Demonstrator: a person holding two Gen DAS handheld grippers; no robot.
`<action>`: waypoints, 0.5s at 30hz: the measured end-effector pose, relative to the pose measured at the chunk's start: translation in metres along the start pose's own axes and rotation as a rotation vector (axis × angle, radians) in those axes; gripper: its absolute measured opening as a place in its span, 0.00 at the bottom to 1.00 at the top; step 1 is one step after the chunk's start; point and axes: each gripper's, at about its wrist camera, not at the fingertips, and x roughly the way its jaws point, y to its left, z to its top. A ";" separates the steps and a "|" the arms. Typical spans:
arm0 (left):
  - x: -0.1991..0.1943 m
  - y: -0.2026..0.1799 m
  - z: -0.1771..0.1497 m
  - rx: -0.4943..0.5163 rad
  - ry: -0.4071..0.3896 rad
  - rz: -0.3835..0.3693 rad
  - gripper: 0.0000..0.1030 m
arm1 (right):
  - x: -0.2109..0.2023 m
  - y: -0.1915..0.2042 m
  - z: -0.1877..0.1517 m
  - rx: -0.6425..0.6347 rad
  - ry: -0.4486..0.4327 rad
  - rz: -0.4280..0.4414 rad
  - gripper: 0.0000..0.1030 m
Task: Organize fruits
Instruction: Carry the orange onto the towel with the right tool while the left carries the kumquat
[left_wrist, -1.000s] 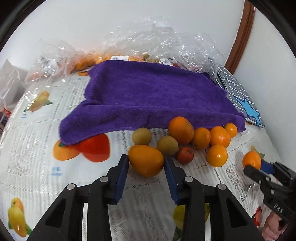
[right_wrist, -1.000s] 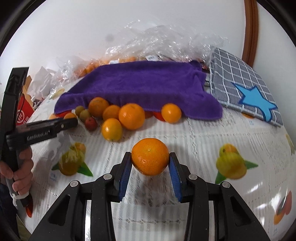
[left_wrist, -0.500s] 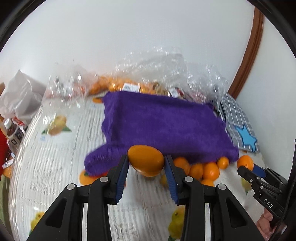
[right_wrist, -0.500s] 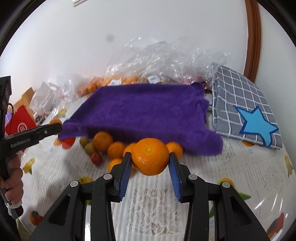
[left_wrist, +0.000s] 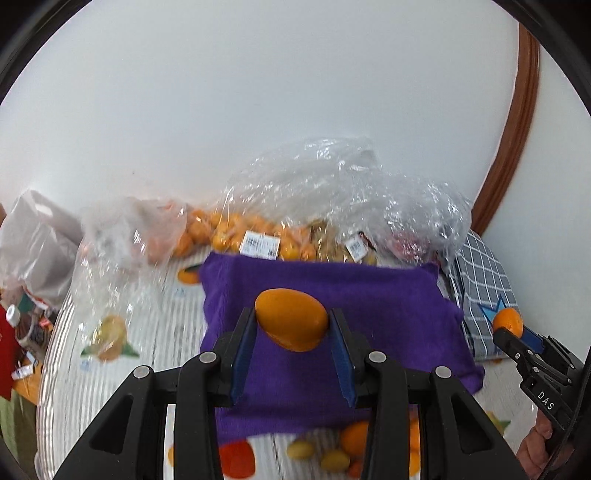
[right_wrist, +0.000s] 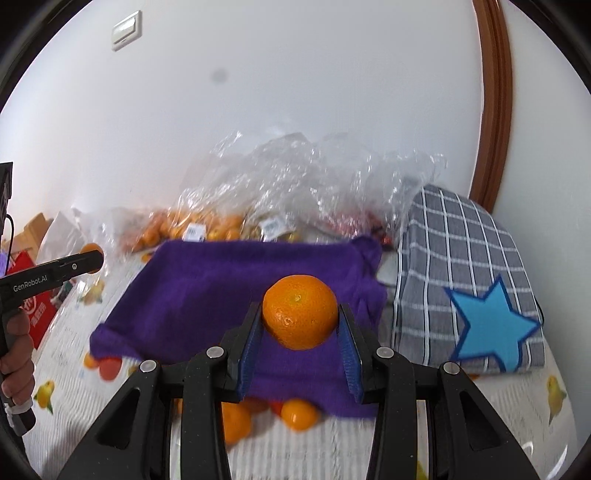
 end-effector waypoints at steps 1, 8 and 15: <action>0.005 0.000 0.004 -0.002 0.001 0.000 0.36 | 0.004 0.000 0.004 0.000 -0.002 0.001 0.39; 0.044 0.004 0.023 -0.036 0.030 -0.014 0.36 | 0.044 -0.002 0.030 -0.009 0.007 0.003 0.39; 0.087 0.013 0.018 -0.051 0.090 -0.005 0.36 | 0.086 -0.001 0.032 -0.024 0.059 0.016 0.39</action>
